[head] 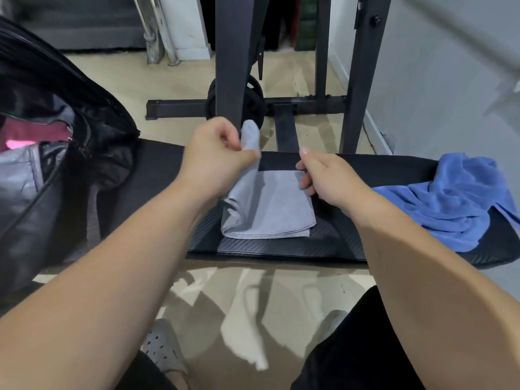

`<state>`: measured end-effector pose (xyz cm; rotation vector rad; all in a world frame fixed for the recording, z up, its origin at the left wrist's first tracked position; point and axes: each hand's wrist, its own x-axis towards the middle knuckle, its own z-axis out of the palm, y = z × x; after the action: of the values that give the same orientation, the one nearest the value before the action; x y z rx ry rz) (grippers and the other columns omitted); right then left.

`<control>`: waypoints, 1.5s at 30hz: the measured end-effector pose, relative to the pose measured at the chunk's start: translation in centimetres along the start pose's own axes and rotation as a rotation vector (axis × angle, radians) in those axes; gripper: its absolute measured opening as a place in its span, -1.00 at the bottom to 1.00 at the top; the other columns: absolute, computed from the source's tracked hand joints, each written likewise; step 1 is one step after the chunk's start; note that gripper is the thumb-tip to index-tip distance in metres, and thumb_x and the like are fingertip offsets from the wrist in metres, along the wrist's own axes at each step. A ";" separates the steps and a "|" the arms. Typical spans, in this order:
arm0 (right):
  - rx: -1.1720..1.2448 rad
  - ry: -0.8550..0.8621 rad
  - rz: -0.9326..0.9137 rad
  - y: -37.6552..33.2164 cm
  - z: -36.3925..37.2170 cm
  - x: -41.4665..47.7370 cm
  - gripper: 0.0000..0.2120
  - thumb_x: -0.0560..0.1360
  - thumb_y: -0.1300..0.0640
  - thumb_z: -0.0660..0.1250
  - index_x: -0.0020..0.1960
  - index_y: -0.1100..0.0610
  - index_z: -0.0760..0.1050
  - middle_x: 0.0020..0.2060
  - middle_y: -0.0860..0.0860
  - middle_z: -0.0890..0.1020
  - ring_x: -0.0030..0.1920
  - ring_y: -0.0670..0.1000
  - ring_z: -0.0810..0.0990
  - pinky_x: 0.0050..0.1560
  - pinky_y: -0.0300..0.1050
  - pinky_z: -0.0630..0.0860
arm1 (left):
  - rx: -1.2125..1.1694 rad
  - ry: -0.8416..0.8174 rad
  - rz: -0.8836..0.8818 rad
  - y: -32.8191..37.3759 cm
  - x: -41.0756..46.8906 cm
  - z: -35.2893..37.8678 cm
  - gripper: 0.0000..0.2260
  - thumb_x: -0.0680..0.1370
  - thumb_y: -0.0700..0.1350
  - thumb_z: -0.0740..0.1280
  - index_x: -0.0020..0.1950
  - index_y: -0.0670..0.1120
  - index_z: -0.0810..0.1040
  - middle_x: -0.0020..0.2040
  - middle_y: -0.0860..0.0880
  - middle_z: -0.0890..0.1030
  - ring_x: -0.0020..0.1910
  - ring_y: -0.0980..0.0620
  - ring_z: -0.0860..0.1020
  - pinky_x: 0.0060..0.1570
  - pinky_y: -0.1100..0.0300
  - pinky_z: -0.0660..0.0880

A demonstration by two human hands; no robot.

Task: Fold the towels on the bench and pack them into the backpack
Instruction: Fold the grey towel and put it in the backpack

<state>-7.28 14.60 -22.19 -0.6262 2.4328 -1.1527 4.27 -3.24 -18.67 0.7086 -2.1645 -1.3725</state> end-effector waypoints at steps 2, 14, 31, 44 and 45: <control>0.098 -0.030 0.088 0.5 -0.5 0.1 -0.48 0.65 -0.29 0.02 0.01 0.06 0.58 -0.19 0.03 0.72 -0.24 0.02 0.63 -0.12 -0.03 0.45 | 0.087 -0.044 0.022 0.2 -0.4 2.8 -0.72 0.31 -0.14 0.53 -0.26 -0.08 0.41 -0.32 -0.07 0.54 -0.37 0.05 0.42 -0.28 0.13 0.44; -0.002 -0.044 0.055 2.9 0.6 0.5 -0.76 0.46 -0.05 0.47 -0.12 0.08 0.49 -0.20 0.05 0.67 -0.14 0.11 0.65 -0.11 -0.02 0.54 | 0.197 -0.121 0.062 -2.3 -2.8 7.2 -0.91 0.52 -0.21 0.33 -0.09 -0.01 0.52 -0.19 -0.01 0.64 -0.22 -0.06 0.62 -0.07 -0.02 0.58; -0.620 -0.223 -0.239 1.9 2.4 0.9 -0.56 0.70 -0.06 0.08 0.57 -0.16 0.23 0.54 -0.05 0.28 0.48 0.14 0.21 0.53 0.09 0.12 | 1.048 -0.474 0.212 -6.4 -5.8 5.7 -0.17 0.54 0.42 -0.16 0.66 -0.08 -0.10 0.66 -0.04 -0.18 0.62 -0.05 -0.26 0.55 -0.25 -0.19; -0.673 -0.423 -0.042 -2.8 2.0 -3.8 -0.60 0.44 -0.28 0.34 -0.22 0.07 0.46 -0.31 -0.03 0.64 -0.24 0.03 0.61 -0.24 -0.01 0.51 | 1.067 -0.438 0.149 -6.1 -5.4 -3.9 -0.18 0.43 0.50 0.02 0.57 0.07 0.26 0.57 -0.02 0.27 0.50 -0.13 0.24 0.43 -0.14 0.27; -0.722 -0.389 -0.046 -2.7 2.0 -3.8 -0.59 0.44 -0.31 0.33 -0.21 0.05 0.46 -0.28 -0.05 0.61 -0.23 0.01 0.59 -0.27 -0.03 0.46 | 1.082 -0.470 0.140 -6.4 -5.9 -4.0 -0.12 0.40 0.52 -0.03 0.59 0.05 0.20 0.60 -0.03 0.21 0.53 -0.12 0.20 0.46 -0.14 0.23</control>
<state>-2.48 13.87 -20.64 -0.9996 2.4418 -0.0936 12.32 -4.37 -23.69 0.5716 -3.2384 -0.1788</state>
